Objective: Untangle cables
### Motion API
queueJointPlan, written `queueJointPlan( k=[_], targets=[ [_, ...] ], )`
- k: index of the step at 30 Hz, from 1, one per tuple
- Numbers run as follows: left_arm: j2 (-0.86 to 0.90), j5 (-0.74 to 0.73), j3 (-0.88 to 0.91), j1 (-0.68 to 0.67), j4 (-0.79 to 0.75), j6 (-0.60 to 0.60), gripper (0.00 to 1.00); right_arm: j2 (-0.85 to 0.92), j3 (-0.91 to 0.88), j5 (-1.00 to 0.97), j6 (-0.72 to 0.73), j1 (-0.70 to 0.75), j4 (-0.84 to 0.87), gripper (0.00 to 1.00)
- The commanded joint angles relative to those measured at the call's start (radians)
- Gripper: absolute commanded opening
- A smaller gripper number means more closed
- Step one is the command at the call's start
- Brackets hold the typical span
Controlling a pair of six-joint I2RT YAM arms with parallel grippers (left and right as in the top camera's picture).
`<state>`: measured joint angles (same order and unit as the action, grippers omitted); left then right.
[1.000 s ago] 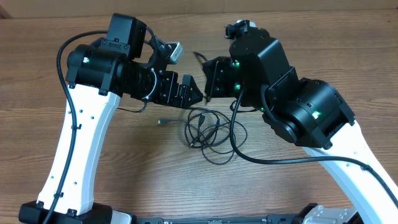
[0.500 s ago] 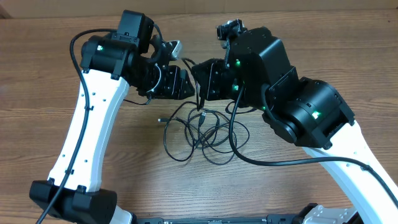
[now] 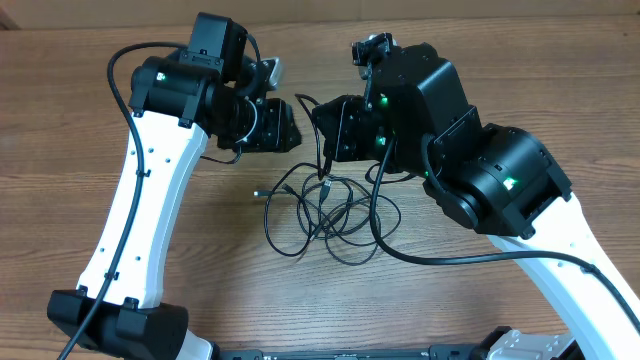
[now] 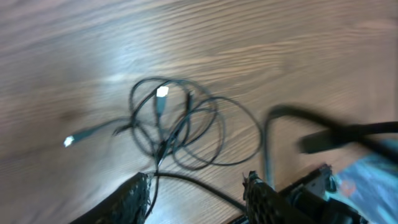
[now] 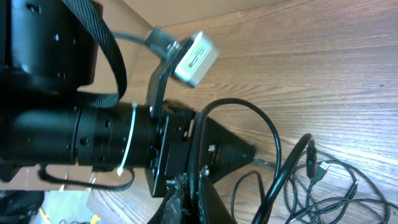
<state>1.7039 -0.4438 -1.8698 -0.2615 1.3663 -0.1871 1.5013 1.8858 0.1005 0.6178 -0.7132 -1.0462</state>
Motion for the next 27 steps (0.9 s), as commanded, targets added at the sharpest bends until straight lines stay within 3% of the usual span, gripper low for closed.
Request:
queueJointPlan(
  k=[1, 6, 11, 15, 19, 23, 27],
  targets=[
    [-0.004, -0.093, -0.016, 0.004, -0.039, 0.076, 0.55, -0.024, 0.027, 0.056, 0.004, 0.004, 0.011, 0.04],
    [-0.004, -0.100, -0.016, 0.008, -0.115, 0.084, 0.59, -0.024, 0.027, 0.125, 0.008, 0.004, 0.023, 0.04],
    [-0.003, -0.102, -0.016, 0.008, -0.188, 0.083, 0.74, -0.025, 0.027, 0.188, 0.008, 0.004, 0.032, 0.04],
    [-0.003, -0.127, -0.016, 0.008, -0.222, 0.082, 0.72, -0.027, 0.027, 0.217, 0.012, 0.004, 0.037, 0.04],
    [-0.003, -0.171, -0.016, 0.008, -0.249, 0.084, 0.62, -0.032, 0.027, 0.242, 0.016, 0.004, 0.050, 0.04],
    [-0.003, -0.286, -0.016, 0.008, -0.240, 0.165, 0.63, -0.047, 0.027, 0.238, 0.028, 0.031, 0.063, 0.04],
    [-0.003, -0.309, -0.016, 0.008, -0.225, 0.211, 0.64, -0.064, 0.027, 0.253, 0.048, 0.100, 0.064, 0.04]
  ],
)
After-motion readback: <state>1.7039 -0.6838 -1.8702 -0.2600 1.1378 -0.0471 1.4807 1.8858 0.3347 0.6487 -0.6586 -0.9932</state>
